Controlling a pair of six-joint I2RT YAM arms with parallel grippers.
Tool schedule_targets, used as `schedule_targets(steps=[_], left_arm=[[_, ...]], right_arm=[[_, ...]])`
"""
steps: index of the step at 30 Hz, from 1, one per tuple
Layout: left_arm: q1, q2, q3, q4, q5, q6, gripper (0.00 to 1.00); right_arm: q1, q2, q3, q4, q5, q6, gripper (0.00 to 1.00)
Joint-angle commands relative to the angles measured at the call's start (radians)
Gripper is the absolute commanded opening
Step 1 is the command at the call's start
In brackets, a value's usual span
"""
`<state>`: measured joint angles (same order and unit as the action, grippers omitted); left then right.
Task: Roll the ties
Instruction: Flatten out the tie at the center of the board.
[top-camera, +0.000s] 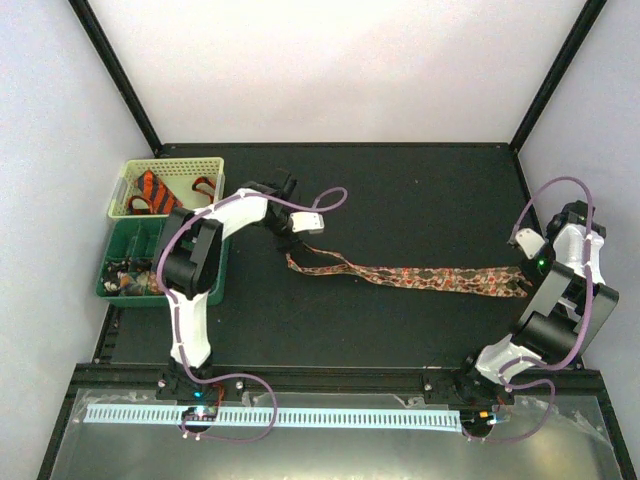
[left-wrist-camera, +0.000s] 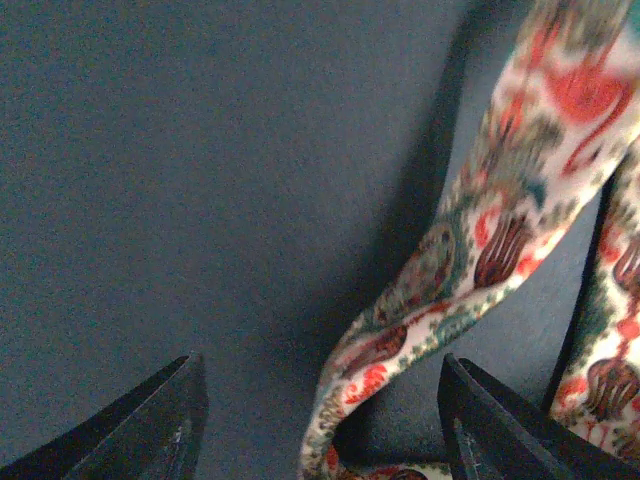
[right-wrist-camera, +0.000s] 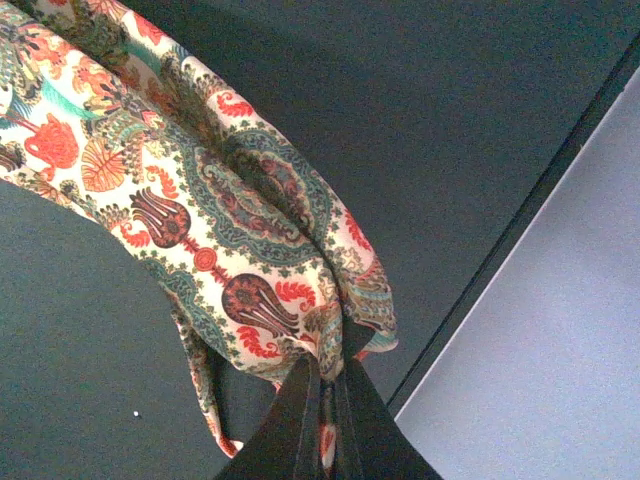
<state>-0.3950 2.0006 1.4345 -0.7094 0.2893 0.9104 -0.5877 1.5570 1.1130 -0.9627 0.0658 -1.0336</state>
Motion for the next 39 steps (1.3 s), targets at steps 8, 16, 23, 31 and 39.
schedule_targets(steps=[8, 16, 23, 31, 39], left_arm=[[-0.005, -0.107, -0.062, 0.054, -0.092, 0.039, 0.10], [-0.008, -0.477, -0.410, 0.396, -0.002, 0.077, 0.02], [-0.064, -0.660, -0.805, 0.669, -0.062, 0.195, 0.07], [-0.072, -0.816, -0.928, 0.522, -0.075, 0.285, 0.42], [-0.066, -0.685, -0.584, 0.001, 0.141, 0.136, 0.81]], right_arm=[[-0.013, 0.026, 0.061, -0.014, 0.042, -0.012, 0.02], [-0.097, 0.118, 0.215, -0.046, 0.067, -0.065, 0.02], [-0.103, 0.157, 0.202, -0.059, 0.006, -0.051, 0.02], [-0.098, 0.150, 0.093, -0.038, -0.009, -0.060, 0.02], [-0.100, 0.167, 0.170, -0.050, 0.017, -0.040, 0.02]])
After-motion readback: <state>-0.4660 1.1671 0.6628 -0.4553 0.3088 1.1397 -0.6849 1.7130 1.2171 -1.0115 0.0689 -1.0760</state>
